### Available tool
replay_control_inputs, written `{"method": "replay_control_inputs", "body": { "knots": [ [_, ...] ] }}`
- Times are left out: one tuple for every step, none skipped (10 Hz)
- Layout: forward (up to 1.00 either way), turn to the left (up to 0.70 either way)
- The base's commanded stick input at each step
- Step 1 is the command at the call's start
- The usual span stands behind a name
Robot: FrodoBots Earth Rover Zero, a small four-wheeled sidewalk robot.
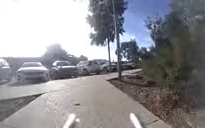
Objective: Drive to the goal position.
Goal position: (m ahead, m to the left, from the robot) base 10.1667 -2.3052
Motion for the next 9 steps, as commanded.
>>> {"method": "replay_control_inputs", "body": {
  "knots": [
    [1.0,0.0],
    [1.0,0.0],
    [1.0,0.0],
    [1.0,0.0],
    [1.0,0.0],
    [1.0,0.0],
    [1.0,0.0],
    [1.0,0.0],
    [1.0,0.0]
  ]
}}
